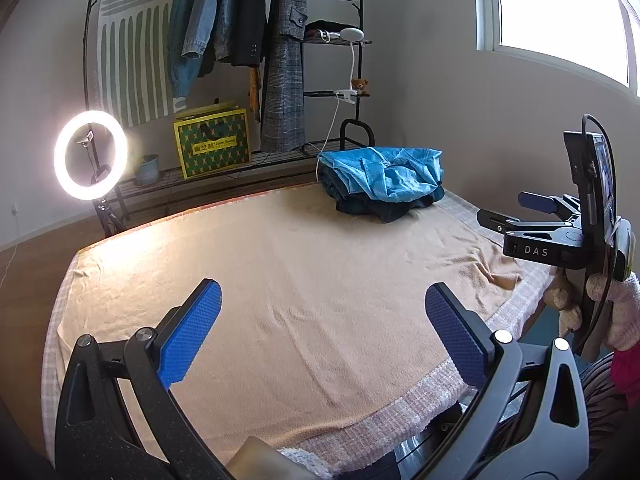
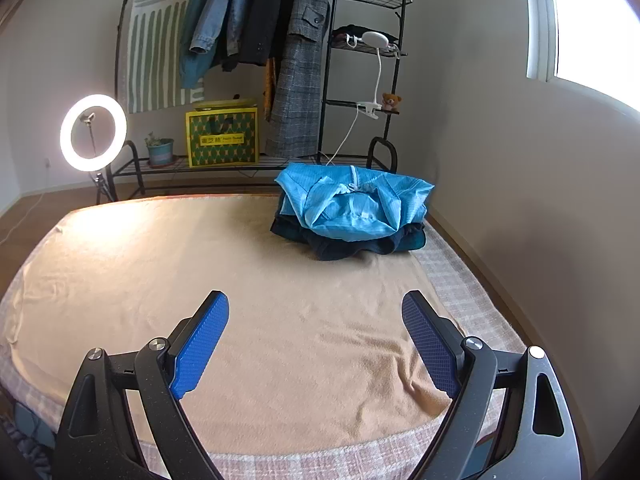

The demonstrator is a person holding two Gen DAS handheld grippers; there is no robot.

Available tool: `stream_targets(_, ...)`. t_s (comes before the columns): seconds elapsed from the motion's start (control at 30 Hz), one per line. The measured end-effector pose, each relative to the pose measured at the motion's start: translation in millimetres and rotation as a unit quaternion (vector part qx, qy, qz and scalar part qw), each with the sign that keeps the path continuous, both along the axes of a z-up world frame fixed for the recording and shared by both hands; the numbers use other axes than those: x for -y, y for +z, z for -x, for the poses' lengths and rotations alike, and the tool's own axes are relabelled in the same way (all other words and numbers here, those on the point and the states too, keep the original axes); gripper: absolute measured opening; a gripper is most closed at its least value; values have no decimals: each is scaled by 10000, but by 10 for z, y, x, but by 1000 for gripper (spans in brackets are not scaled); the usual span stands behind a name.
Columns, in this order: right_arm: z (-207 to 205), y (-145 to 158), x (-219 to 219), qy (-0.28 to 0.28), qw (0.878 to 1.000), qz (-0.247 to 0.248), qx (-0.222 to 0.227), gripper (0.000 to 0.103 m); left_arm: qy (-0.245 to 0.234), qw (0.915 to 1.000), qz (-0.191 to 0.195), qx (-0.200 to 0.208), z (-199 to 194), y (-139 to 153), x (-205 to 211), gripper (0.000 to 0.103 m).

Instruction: Fold large clothes

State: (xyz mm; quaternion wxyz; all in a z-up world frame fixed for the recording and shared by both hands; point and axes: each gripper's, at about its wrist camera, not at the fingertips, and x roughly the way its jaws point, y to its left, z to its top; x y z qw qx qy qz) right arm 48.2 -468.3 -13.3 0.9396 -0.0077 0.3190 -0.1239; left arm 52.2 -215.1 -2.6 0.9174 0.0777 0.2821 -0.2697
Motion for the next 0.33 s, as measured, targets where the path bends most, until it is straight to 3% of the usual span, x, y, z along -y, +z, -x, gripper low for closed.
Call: stream_targets(0.33, 1, -11, -24, 21, 10000, 14, -34, 89, 71, 9999, -74, 131, 15, 17, 14, 103)
